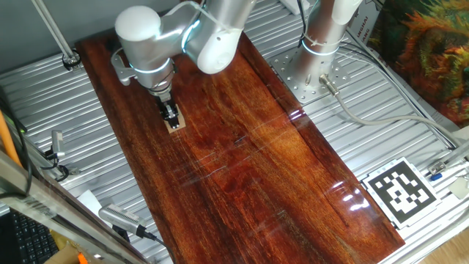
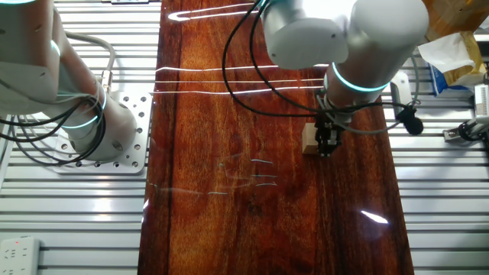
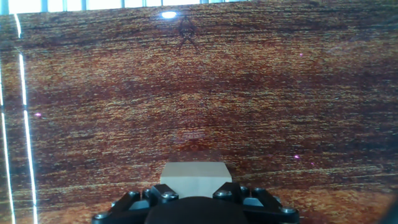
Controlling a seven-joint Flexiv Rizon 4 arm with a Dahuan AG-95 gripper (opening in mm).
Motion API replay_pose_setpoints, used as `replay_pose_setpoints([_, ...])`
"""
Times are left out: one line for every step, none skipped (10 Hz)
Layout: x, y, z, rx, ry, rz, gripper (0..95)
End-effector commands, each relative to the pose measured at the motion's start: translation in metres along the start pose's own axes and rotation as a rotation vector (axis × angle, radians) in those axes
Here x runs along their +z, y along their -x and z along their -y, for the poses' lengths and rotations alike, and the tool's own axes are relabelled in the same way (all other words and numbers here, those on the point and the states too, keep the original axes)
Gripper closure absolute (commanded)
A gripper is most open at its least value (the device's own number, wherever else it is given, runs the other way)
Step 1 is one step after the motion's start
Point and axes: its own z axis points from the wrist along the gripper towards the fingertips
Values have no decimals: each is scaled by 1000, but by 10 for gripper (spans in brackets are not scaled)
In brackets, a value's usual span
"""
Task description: Hold a small block with the gripper and sweep it from left to right on the table
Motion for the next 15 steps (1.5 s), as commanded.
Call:
replay_pose_setpoints([9, -5, 0, -19, -38, -8, 570])
replay_pose_setpoints([9, -7, 0, -15, -32, 6, 570])
replay_pose_setpoints([8, -8, 0, -20, -34, 8, 570])
replay_pose_setpoints([9, -8, 0, -13, -26, -1, 570])
replay_pose_setpoints([9, -9, 0, -11, -23, -6, 380])
replay_pose_setpoints([9, -11, 0, 5, 12, -10, 380])
replay_pose_setpoints([11, -14, 1, -14, -19, -8, 380])
replay_pose_setpoints([13, -19, 1, -11, -20, -9, 380])
replay_pose_setpoints([13, -22, 1, -8, -15, -8, 380])
replay_pose_setpoints([13, -22, 1, -11, -22, -5, 380])
replay_pose_setpoints([14, -22, 1, -11, -22, -7, 380])
replay_pose_setpoints([14, -24, 1, -12, -24, -8, 380])
replay_pose_setpoints([15, -27, 1, -12, -25, -8, 380])
replay_pose_setpoints([16, -29, 2, -10, -25, -9, 380])
replay_pose_setpoints([16, -31, 2, -10, -28, -15, 380])
